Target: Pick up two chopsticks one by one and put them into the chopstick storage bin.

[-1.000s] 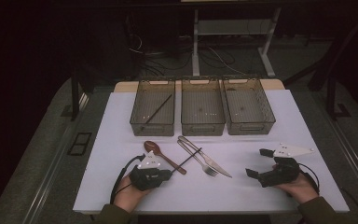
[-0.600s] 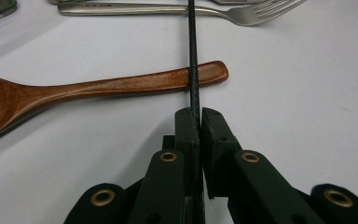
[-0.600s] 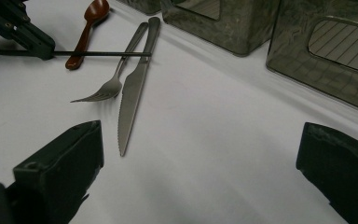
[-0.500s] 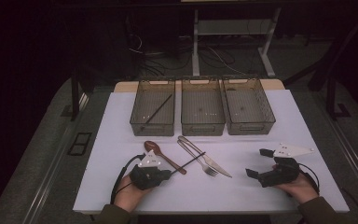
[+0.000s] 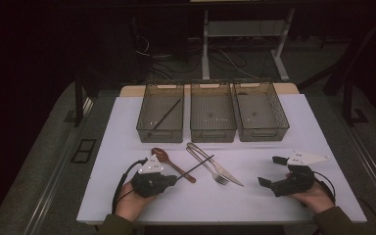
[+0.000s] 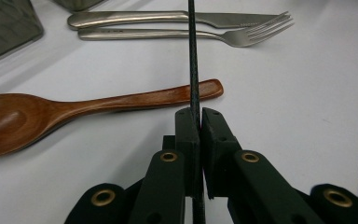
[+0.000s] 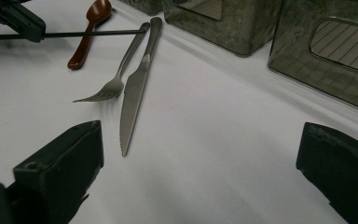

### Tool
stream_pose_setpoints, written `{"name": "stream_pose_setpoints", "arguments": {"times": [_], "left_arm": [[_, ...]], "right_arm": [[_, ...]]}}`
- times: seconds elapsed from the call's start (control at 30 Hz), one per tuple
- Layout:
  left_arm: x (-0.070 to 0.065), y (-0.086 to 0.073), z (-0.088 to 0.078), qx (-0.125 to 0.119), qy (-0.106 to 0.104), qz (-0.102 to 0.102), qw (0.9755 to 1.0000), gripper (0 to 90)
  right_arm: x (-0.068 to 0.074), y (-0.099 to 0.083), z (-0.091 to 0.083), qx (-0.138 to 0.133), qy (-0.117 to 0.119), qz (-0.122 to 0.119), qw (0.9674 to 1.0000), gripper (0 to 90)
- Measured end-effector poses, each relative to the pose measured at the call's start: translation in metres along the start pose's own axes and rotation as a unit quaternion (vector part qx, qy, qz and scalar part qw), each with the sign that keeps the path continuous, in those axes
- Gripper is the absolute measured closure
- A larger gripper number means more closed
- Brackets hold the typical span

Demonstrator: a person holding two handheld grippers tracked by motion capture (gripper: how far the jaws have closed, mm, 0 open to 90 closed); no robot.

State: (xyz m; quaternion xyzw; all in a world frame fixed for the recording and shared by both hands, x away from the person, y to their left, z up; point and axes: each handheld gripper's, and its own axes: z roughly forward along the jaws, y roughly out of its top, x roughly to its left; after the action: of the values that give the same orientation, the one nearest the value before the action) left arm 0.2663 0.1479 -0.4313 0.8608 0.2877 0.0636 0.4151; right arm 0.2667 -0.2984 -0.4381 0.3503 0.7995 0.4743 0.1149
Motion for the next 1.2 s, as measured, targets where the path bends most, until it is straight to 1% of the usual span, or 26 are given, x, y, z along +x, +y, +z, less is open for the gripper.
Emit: {"name": "stream_pose_setpoints", "arguments": {"times": [0.13, 0.17, 0.2, 0.27, 0.33, 0.53, 0.67, 0.73, 1.1, 1.2], "left_arm": [[0.002, 0.001, -0.005, -0.007, -0.001, -0.006, 1.0000, 84.5], [0.002, 0.002, -0.006, -0.005, -0.001, -0.002, 1.0000, 84.5], [0.002, 0.002, -0.007, -0.009, -0.002, -0.005, 0.9999, 84.5], [0.004, 0.003, -0.008, -0.008, -0.003, -0.002, 1.0000, 84.5], [0.004, 0.004, -0.010, -0.010, -0.007, -0.005, 0.9999, 84.5], [0.007, 0.010, -0.015, -0.018, -0.008, -0.002, 0.9998, 84.5], [0.009, 0.015, -0.018, -0.022, -0.007, -0.006, 0.9997, 84.5], [0.011, 0.018, -0.020, -0.023, -0.005, -0.005, 0.9997, 84.5], [0.021, 0.030, -0.026, -0.029, 0.007, -0.022, 0.9993, 84.5], [0.024, 0.032, -0.029, -0.031, 0.008, -0.024, 0.9992, 84.5]], "right_arm": [[0.000, 0.000, 0.000, 0.000, -0.001, 0.000, 1.0000, 0.1], [0.000, 0.000, 0.000, 0.000, 0.000, -0.001, 1.0000, 0.1], [0.000, 0.000, 0.000, 0.001, -0.001, -0.001, 1.0000, 0.1], [0.000, 0.000, 0.000, 0.002, 0.000, -0.001, 1.0000, 0.2], [0.000, 0.000, 0.000, 0.002, 0.000, -0.001, 1.0000, 0.2], [0.000, 0.000, 0.000, 0.001, 0.000, 0.000, 1.0000, 0.2], [0.000, 0.000, 0.001, 0.005, 0.000, 0.000, 1.0000, 0.2], [0.000, 0.000, 0.001, 0.007, 0.000, 0.000, 1.0000, 0.1], [0.000, -0.001, 0.002, 0.010, -0.001, 0.003, 0.9999, 0.1], [0.000, -0.001, 0.002, 0.010, -0.001, 0.003, 0.9999, 0.2]]}}
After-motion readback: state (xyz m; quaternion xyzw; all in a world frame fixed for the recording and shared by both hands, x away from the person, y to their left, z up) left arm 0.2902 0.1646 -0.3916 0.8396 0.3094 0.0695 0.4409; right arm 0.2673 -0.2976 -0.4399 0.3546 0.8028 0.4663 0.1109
